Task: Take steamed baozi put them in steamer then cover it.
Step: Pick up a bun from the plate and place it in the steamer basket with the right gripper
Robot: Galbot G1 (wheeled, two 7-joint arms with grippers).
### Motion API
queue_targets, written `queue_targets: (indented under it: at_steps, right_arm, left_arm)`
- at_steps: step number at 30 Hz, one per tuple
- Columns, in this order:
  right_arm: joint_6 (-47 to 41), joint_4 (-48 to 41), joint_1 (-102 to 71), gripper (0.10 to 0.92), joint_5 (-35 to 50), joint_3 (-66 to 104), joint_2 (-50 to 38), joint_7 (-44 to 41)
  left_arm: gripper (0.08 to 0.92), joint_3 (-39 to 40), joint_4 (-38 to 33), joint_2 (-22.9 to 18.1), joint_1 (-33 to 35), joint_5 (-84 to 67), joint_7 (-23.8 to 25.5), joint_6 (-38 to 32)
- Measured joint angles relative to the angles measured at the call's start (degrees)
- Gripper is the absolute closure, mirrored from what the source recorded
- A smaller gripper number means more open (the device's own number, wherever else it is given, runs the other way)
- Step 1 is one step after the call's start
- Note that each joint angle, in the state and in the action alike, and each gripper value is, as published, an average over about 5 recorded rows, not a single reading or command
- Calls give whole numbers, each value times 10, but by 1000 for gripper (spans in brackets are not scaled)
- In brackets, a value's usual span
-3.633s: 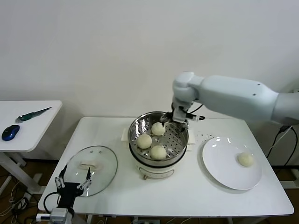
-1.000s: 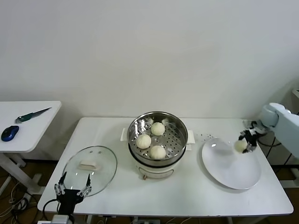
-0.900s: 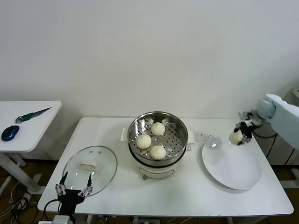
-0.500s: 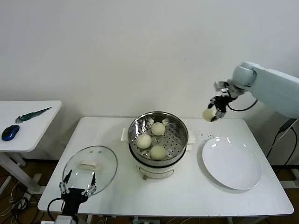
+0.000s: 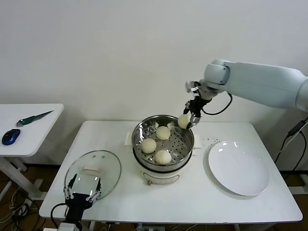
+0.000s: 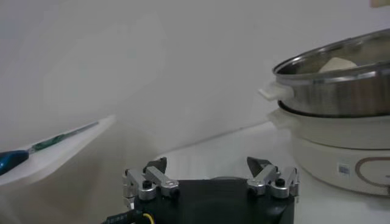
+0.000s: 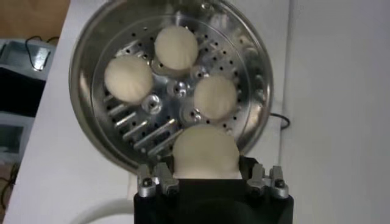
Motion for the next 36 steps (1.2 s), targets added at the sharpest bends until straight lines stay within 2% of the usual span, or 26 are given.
queue_targets:
  at_steps: [22, 29, 36]
  right_arm:
    - [-32, 7, -79, 335, -8, -25, 53, 63]
    - [-39, 8, -84, 221, -11, -20, 51, 70]
    - [-40, 15, -78, 203, -12, -6, 37, 68]
  left_arm:
    - [177, -4, -3, -5, -9, -3, 5, 6]
    - [177, -5, -2, -2, -13, -3, 5, 7]
    - [177, -7, -2, -1, -13, -3, 4, 7]
